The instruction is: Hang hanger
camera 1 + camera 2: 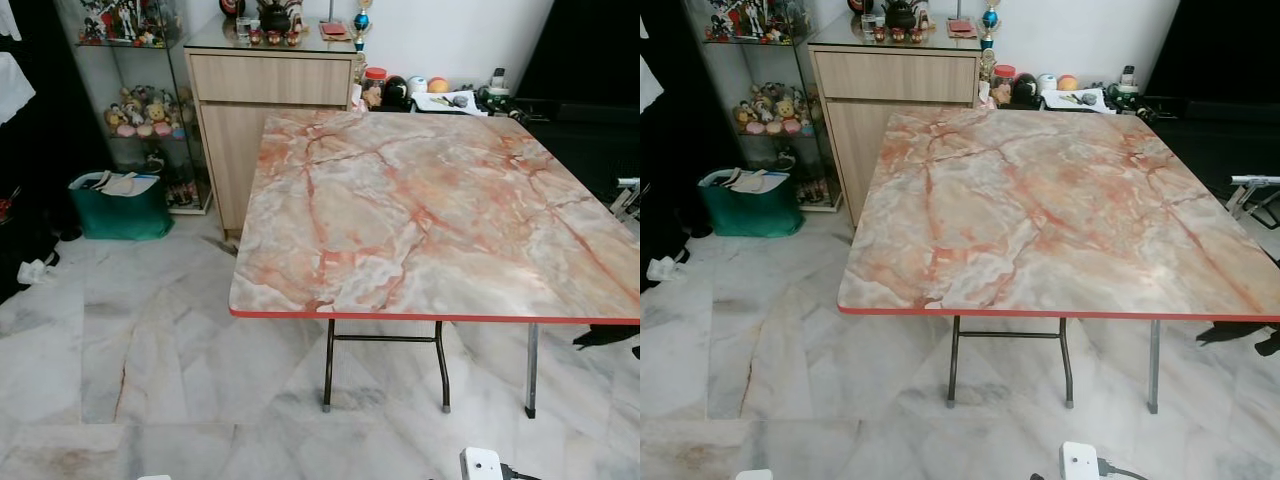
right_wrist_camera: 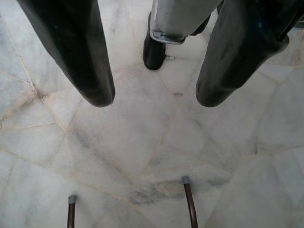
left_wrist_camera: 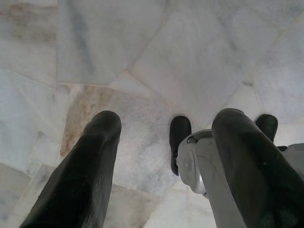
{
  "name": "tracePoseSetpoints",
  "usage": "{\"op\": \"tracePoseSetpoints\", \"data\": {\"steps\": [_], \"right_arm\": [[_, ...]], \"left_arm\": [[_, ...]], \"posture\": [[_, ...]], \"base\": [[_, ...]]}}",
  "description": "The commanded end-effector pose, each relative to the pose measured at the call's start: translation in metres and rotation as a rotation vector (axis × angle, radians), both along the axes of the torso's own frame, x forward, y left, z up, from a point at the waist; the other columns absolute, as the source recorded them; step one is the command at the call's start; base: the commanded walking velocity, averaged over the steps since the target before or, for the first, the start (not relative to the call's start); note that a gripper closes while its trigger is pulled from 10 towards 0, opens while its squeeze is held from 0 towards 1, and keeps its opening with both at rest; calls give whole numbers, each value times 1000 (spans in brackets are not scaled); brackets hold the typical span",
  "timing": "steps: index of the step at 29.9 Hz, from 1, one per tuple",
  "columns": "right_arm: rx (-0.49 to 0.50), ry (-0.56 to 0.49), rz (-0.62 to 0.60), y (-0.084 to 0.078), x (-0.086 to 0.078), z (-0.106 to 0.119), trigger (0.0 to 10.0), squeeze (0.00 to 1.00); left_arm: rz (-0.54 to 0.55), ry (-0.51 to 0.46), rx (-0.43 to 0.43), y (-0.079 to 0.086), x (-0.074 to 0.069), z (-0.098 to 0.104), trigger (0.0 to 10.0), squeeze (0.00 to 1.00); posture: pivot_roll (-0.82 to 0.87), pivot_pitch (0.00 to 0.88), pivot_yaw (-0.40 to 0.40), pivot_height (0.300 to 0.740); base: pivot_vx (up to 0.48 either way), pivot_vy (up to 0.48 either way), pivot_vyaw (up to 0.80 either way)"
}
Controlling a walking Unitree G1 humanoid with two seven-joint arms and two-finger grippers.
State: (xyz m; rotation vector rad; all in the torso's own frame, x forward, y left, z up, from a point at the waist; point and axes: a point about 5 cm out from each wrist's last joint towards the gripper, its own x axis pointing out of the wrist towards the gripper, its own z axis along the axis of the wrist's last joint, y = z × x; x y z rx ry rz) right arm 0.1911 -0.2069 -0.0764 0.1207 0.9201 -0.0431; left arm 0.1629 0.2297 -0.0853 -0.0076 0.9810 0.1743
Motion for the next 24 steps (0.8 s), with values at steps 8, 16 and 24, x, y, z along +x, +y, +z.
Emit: {"op": "tracePoseSetpoints", "data": {"steps": [8, 16, 24], "right_arm": [[-6, -2, -17, -4, 1, 1, 10000, 0], [-6, -4, -19, -4, 1, 1, 10000, 0], [-12, 2, -17, -5, 1, 1, 10000, 0]], "left_arm": [[5, 11, -18, -4, -2, -2, 10000, 0], [2, 27, -20, 5, -16, -5, 10000, 0], [-2, 31, -24, 4, -18, -6, 10000, 0]], "posture": [[189, 0, -45, 740], [188, 0, -45, 740], [187, 0, -48, 740]], "base": [[0, -480, 0], [0, -480, 0], [0, -480, 0]]}}
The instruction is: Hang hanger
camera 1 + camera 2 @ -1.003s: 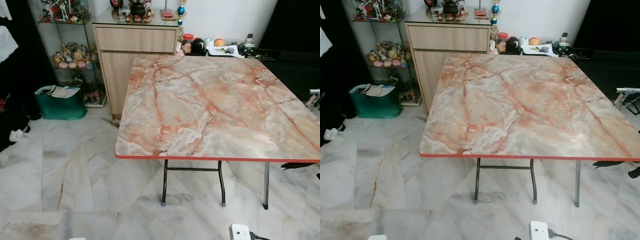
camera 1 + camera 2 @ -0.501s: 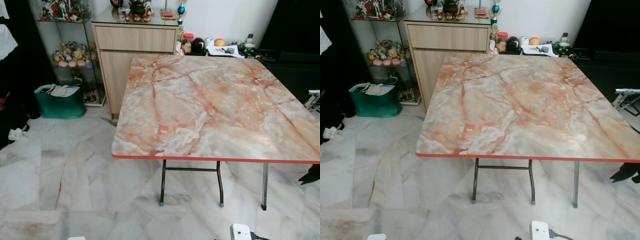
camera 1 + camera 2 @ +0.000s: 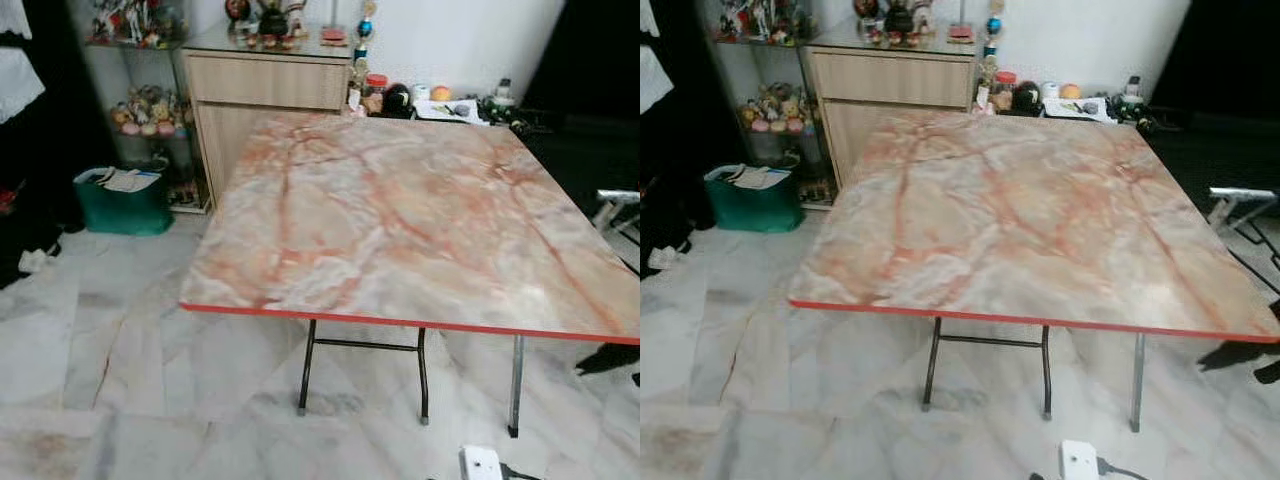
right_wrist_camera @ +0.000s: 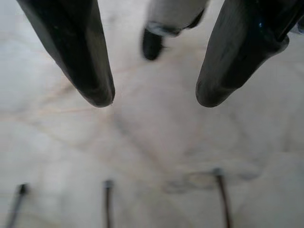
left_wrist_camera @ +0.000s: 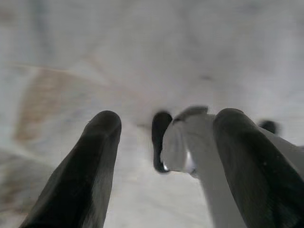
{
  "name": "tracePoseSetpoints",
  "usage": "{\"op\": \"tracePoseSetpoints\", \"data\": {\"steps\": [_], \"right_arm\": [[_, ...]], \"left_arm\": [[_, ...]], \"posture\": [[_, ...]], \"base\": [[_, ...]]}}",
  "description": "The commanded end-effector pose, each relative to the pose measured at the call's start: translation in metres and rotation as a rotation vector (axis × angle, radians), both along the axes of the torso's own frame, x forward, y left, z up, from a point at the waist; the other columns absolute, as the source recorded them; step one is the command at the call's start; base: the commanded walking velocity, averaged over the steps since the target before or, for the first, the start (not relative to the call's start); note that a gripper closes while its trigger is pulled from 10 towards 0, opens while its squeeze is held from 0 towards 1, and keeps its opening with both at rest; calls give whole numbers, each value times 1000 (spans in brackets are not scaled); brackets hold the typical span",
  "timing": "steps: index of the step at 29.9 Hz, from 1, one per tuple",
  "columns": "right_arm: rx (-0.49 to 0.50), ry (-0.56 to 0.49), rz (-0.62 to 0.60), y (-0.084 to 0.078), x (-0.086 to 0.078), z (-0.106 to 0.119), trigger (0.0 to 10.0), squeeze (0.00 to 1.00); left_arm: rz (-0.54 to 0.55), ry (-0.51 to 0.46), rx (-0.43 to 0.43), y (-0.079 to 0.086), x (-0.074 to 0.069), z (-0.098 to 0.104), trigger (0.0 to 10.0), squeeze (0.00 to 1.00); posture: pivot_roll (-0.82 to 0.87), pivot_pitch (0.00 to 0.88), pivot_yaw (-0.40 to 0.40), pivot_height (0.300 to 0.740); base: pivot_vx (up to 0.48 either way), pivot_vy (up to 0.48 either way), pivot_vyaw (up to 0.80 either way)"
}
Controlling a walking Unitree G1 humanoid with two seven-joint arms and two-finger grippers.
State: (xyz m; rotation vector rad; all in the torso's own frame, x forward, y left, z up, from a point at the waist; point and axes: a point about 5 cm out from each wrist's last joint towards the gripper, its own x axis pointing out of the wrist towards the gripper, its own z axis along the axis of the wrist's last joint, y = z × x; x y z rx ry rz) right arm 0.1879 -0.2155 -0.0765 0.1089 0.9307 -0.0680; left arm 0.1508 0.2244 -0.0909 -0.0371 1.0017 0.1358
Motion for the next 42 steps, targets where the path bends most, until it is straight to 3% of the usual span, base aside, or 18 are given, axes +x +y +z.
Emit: {"op": "tracePoseSetpoints", "data": {"steps": [1, 42], "right_arm": [[8, -10, -3, 4, 4, 1, 10000, 0], [12, -24, -28, 4, 6, 2, 10000, 0]], "left_arm": [[16, 15, 18, 9, -7, -1, 10000, 0], [9, 14, 11, 8, -6, -1, 10000, 0]], "posture": [[186, 0, -48, 740], [181, 0, -43, 740]], "base": [[0, -480, 0], [0, -480, 0]]}}
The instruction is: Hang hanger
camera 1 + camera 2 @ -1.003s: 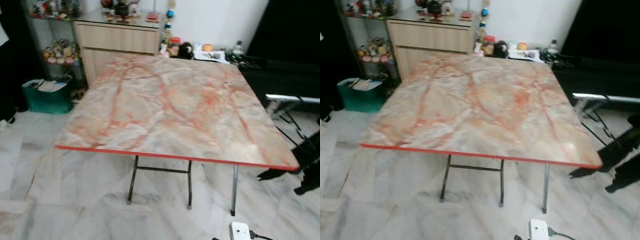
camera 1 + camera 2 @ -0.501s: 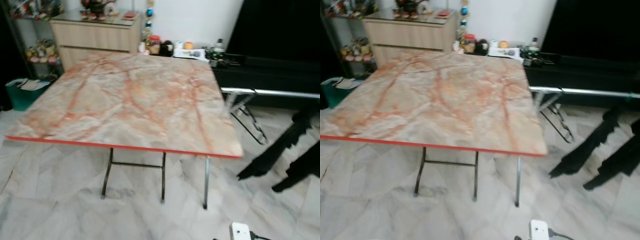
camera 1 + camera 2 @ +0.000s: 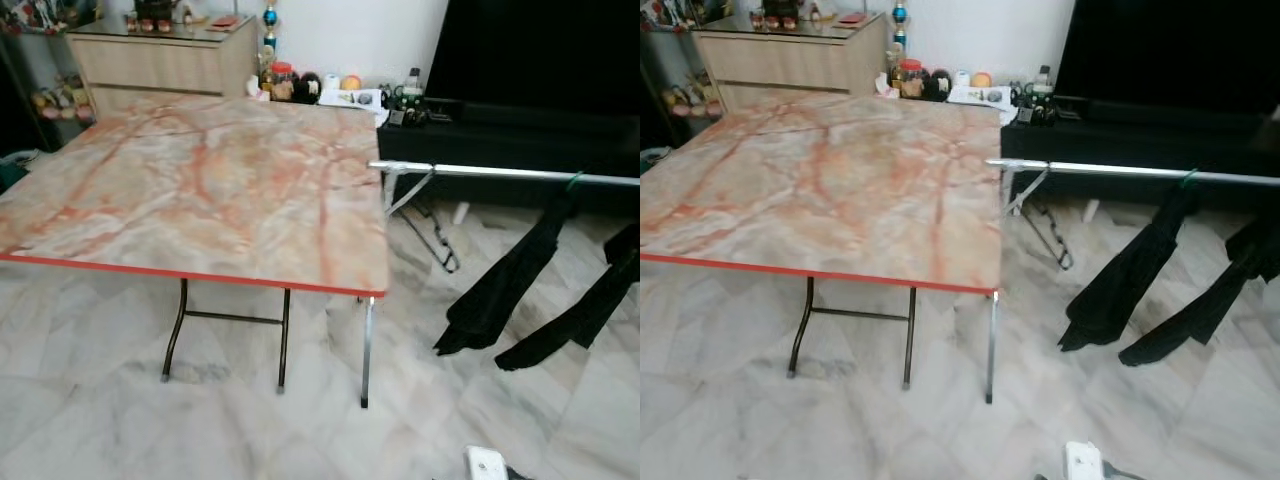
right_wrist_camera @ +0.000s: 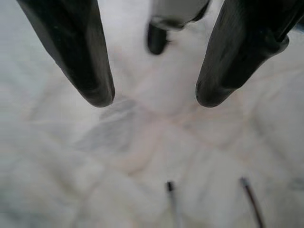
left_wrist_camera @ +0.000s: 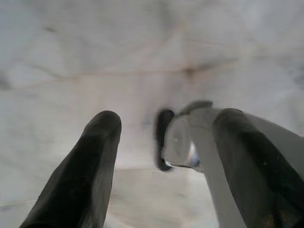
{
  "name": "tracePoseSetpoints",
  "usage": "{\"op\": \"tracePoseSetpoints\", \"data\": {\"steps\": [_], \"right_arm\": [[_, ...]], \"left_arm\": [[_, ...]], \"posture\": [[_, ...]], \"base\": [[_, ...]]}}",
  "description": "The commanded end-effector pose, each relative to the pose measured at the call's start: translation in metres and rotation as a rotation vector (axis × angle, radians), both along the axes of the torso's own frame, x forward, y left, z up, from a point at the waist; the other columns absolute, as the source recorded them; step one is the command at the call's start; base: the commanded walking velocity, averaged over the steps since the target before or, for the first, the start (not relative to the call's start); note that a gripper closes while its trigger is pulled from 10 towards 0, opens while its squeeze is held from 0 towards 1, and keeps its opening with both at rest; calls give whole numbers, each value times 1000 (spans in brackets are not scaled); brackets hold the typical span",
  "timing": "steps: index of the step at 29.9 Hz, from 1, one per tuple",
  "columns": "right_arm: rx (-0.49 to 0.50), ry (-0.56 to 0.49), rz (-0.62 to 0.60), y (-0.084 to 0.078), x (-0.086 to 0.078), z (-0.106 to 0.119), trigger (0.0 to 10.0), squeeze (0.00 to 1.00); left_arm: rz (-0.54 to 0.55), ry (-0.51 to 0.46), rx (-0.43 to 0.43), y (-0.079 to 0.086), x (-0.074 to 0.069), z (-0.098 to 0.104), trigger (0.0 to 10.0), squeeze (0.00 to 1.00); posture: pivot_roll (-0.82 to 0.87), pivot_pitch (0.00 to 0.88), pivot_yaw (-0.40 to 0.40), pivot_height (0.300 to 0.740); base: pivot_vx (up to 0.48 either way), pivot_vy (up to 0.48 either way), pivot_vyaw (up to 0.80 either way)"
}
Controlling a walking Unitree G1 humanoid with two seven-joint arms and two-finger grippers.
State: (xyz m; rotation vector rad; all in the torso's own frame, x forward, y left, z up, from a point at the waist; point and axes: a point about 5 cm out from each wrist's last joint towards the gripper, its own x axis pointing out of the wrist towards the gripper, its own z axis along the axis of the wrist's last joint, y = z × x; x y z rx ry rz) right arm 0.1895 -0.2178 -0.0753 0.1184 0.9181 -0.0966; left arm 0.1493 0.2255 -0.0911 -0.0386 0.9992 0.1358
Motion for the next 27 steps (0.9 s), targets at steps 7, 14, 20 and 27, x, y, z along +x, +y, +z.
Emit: {"op": "tracePoseSetpoints", "data": {"steps": [7, 14, 20, 27], "right_arm": [[21, -15, -4, 7, 5, 1, 10000, 0], [23, -15, -10, 7, 4, 1, 10000, 0], [21, -13, -14, 7, 4, 1, 10000, 0], [18, -12, -14, 5, 3, 1, 10000, 0]], "left_arm": [[7, 16, 16, 7, -4, 0, 10000, 0], [2, 19, 16, 7, -5, 0, 10000, 0], [-3, 20, 14, 7, -5, -1, 10000, 0], [12, 23, 15, 7, -6, -1, 10000, 0]], "posture": [[183, 0, -40, 740], [173, 0, -34, 740], [170, 0, -33, 740], [171, 0, -38, 740]], "base": [[0, -480, 0], [0, -480, 0], [0, -480, 0], [0, -122, 0]]}}
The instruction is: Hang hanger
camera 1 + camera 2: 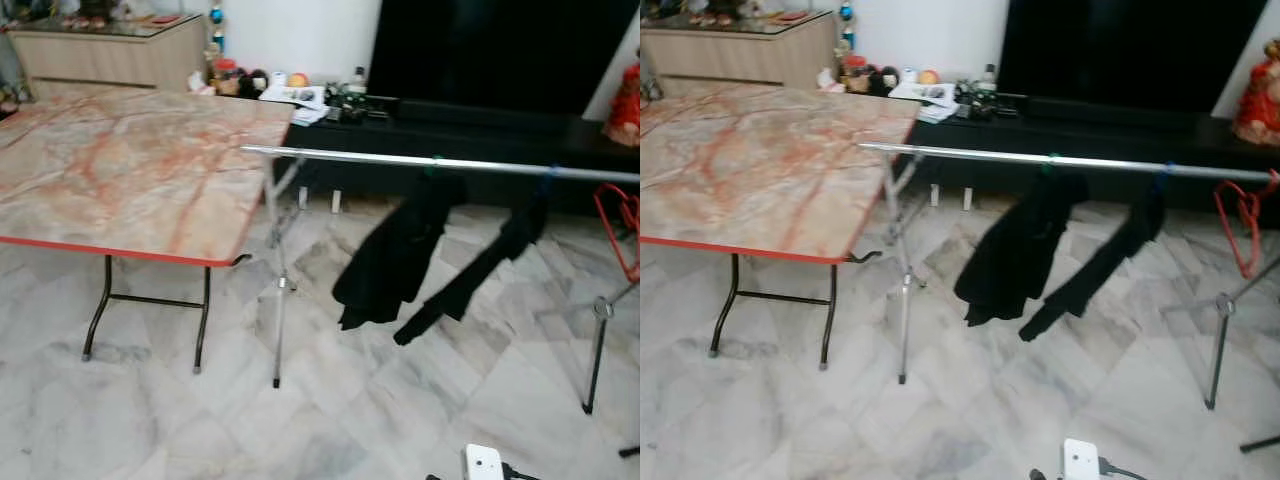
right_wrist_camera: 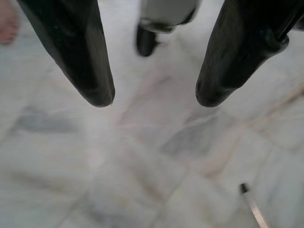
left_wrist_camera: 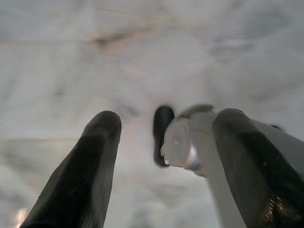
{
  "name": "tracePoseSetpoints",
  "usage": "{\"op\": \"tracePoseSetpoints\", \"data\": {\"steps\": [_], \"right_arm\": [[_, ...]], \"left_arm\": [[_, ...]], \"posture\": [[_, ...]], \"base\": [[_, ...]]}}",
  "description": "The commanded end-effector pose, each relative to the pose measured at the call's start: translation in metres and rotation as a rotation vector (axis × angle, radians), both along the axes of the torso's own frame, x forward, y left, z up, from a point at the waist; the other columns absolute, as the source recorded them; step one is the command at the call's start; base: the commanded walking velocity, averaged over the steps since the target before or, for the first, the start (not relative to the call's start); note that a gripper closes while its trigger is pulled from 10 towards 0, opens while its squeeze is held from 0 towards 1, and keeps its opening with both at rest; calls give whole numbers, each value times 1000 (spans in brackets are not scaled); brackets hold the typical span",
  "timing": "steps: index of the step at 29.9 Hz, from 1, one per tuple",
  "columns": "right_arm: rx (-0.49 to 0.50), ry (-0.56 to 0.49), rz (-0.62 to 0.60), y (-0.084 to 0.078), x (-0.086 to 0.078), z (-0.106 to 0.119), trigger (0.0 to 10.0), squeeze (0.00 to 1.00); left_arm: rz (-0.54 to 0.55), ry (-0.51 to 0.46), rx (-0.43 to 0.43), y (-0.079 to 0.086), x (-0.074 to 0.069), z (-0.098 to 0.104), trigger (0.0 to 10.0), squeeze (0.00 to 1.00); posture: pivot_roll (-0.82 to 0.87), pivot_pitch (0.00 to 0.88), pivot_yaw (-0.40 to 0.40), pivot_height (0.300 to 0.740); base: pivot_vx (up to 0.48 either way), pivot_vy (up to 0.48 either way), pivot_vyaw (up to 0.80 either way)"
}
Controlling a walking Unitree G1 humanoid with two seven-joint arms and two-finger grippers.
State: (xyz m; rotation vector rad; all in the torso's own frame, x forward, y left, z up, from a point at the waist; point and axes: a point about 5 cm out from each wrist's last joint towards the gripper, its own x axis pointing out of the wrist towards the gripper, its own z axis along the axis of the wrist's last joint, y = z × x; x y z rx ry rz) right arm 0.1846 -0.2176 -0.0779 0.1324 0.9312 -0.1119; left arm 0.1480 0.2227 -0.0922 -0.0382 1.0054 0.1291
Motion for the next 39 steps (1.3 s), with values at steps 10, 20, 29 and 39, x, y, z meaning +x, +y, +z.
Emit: {"op": "tracePoseSetpoints", "data": {"steps": [10, 20, 29, 39], "right_arm": [[5, -27, 13, 1, 8, 4, 10000, 0], [3, -29, 29, 2, 9, 4, 10000, 0], [2, -28, 26, 3, 10, 5, 10000, 0], [-5, -50, 7, 2, 17, 8, 10000, 0]], "left_arm": [[26, 9, 5, 7, -5, -1, 10000, 0], [14, 18, 0, 6, -5, -1, 10000, 0], [-9, 17, -1, 6, -3, 0, 10000, 0], [-26, 4, -7, 3, 4, 2, 10000, 0]], "posture": [[178, 0, -53, 740], [170, 0, -42, 740], [158, 0, -34, 740], [136, 0, -33, 740]], "base": [[0, 0, 0], [319, 0, 0], [333, 0, 0], [365, 0, 0]]}}
